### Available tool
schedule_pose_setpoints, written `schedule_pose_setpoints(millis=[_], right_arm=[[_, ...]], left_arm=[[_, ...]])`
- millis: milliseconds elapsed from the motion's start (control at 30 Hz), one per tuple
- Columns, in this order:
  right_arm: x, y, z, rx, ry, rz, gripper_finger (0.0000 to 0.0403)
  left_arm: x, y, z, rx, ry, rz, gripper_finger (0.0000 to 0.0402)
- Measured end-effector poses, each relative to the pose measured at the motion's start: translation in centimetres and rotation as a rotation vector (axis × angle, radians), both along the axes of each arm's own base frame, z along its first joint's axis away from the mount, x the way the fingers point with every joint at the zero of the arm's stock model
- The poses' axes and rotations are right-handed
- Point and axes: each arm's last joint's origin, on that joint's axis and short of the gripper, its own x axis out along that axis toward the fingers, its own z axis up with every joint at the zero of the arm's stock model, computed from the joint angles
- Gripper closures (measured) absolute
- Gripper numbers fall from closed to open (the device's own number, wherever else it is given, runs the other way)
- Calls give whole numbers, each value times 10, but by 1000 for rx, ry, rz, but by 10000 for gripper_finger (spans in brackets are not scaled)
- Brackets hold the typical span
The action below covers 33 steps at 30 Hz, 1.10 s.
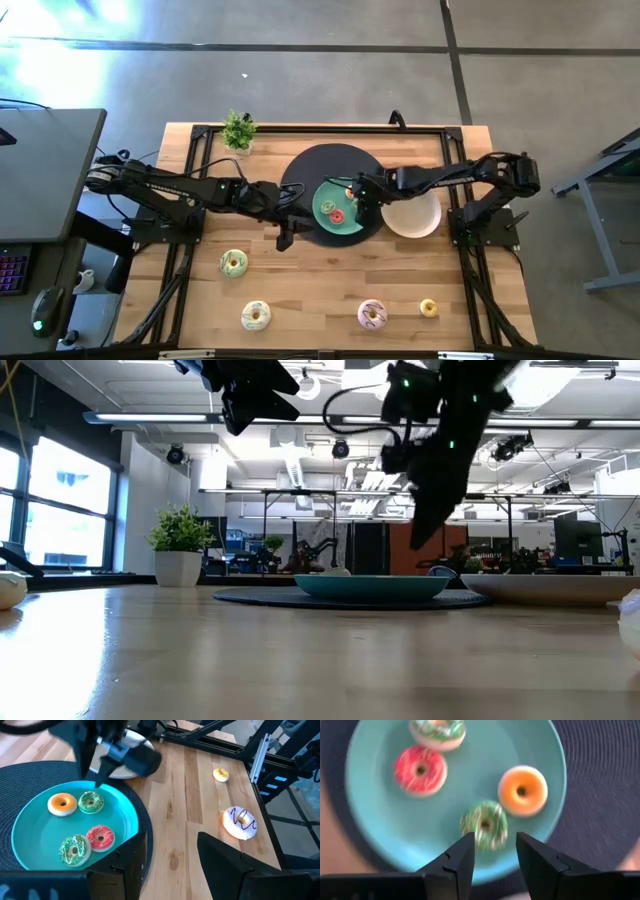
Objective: Pick & Place donuts
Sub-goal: Put the small yellow donut into the blue plate
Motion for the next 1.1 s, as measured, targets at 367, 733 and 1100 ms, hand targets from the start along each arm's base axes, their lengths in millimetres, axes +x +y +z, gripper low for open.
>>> schedule_pose_setpoints(millis=[367,733,1100], right_arm=[[-23,102,59,279,334,187,258],[-92,217,-10,497,465,144,258],[-132,235,-52,529,480,-10,258]], left_arm=[[0,0,0,0,0,0,228],[0,0,0,0,0,0,228],[0,0,0,0,0,1,228]])
